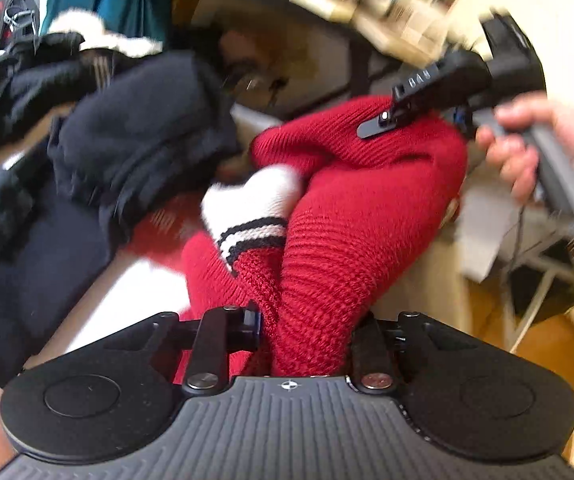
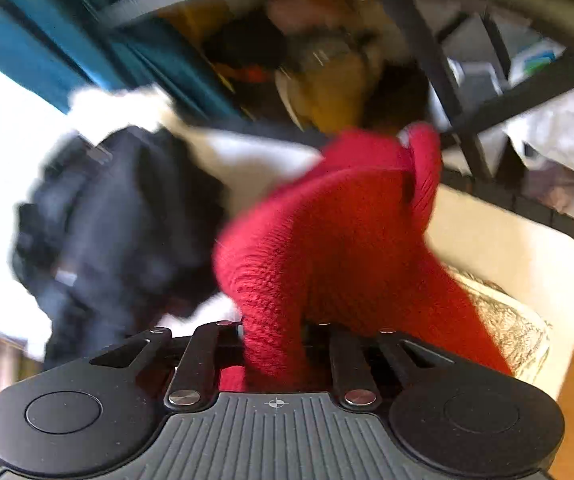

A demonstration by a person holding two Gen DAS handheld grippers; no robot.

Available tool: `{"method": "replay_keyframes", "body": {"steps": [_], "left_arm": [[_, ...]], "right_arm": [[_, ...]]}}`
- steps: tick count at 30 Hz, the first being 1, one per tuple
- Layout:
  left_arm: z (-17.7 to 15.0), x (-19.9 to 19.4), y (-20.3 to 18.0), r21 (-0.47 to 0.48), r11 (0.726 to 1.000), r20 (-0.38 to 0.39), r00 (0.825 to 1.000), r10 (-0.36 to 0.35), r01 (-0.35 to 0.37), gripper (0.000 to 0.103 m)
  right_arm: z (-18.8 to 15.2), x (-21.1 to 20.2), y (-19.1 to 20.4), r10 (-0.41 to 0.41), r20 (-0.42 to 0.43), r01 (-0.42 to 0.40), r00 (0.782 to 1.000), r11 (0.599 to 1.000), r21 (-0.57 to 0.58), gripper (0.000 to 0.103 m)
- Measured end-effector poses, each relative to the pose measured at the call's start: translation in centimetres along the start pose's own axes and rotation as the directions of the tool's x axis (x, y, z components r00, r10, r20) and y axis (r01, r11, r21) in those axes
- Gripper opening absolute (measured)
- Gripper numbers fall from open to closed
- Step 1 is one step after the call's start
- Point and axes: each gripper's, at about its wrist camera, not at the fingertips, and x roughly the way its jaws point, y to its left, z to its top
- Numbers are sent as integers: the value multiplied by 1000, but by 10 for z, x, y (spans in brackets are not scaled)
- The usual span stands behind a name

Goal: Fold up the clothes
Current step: 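Close the right gripper on the red cardigan while the left gripper grasps it too, then lift the cardigan with both grippers and carry it toward the terrazzo table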

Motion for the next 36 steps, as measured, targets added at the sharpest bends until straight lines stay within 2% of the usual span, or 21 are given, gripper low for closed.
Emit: {"method": "replay_keyframes", "body": {"steps": [2, 4, 5, 7, 9, 12, 15, 18, 20, 23, 25, 28, 31, 36], "left_arm": [[10, -24, -4, -21, 1000, 54, 998, -15, 16, 22], [20, -50, -7, -45, 999, 120, 993, -18, 23, 22], [26, -63, -8, -55, 998, 154, 988, -18, 27, 22], [39, -91, -9, -69, 997, 224, 974, -16, 32, 22], [55, -121, -10, -73, 996, 300, 954, -18, 41, 21], [74, -160, -12, -54, 997, 406, 913, -22, 49, 21], [89, -201, -18, -21, 998, 512, 858, -34, 52, 21], [98, -234, -23, 23, 998, 584, 810, -61, 58, 21], [102, -252, -26, 62, 996, 625, 776, -86, 60, 21], [108, -262, -26, 99, 990, 660, 739, -138, 97, 22], [111, -266, -28, 107, 986, 663, 731, -164, 125, 22], [115, -263, -36, 127, 977, 637, 740, -213, 172, 22], [112, -259, -59, 180, 966, 605, 754, -258, 186, 22], [105, -241, -112, 234, 945, 556, 766, -323, 229, 22]], "right_arm": [[-7, -39, 7, 71, 84, -71, 994, 997, 2, 12], [-12, -82, 8, 152, 156, -161, 976, 986, 45, 12], [-14, -102, 10, 194, 194, -209, 962, 976, 58, 12], [-18, -144, 23, 245, 278, -258, 929, 966, 10, 12], [-22, -182, 37, 288, 354, -292, 890, 956, -43, 12], [-28, -234, 56, 346, 447, -332, 825, 937, -111, 12], [-33, -276, 74, 358, 528, -322, 770, 933, -163, 12], [-43, -312, 88, 363, 594, -316, 718, 930, -186, 12], [-53, -329, 99, 343, 629, -282, 697, 939, -198, 12], [-75, -352, 114, 297, 674, -214, 676, 955, -207, 12], [-89, -367, 124, 268, 703, -168, 659, 963, -210, 12], [-106, -382, 126, 223, 726, -136, 650, 975, -177, 12], [-123, -399, 117, 169, 749, -107, 640, 986, -131, 12], [-160, -433, 77, 99, 793, -81, 601, 995, -63, 12]]}}
